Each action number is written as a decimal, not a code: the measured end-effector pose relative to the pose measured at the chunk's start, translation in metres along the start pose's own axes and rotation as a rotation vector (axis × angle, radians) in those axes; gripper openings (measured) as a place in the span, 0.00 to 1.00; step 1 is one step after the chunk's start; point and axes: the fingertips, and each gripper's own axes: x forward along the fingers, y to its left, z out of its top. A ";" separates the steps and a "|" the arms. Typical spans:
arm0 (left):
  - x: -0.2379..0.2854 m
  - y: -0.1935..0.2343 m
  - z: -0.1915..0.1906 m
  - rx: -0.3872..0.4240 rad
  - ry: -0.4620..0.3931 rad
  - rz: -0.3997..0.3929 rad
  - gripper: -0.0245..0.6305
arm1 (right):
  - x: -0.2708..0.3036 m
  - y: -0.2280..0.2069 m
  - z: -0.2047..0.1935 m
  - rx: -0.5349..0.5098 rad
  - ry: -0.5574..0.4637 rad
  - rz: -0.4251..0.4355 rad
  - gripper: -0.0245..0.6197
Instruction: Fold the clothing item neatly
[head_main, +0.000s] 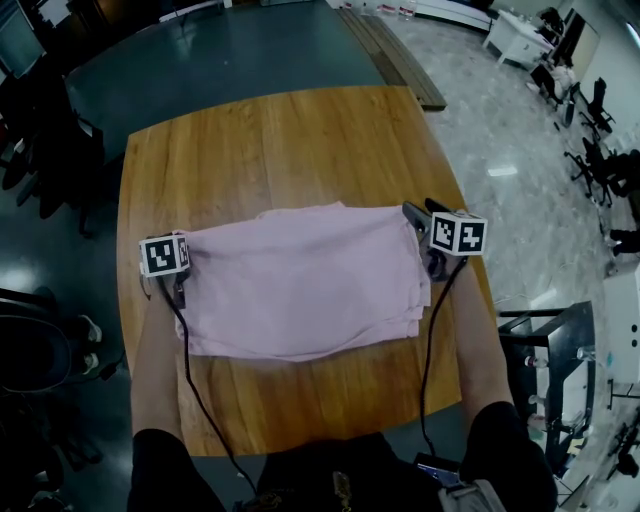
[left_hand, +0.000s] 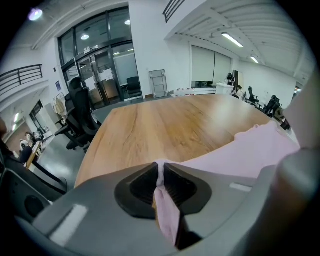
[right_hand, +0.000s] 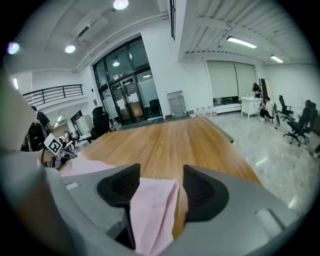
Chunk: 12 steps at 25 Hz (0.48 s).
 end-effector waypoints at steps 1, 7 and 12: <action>-0.001 -0.001 0.000 0.010 0.000 -0.005 0.11 | -0.001 0.001 0.000 -0.022 0.011 0.003 0.44; -0.031 -0.001 0.018 0.021 -0.103 -0.006 0.34 | -0.003 0.033 -0.005 -0.146 0.054 0.042 0.39; -0.066 -0.020 0.018 0.087 -0.163 -0.061 0.37 | -0.011 0.080 -0.025 -0.258 0.109 0.094 0.09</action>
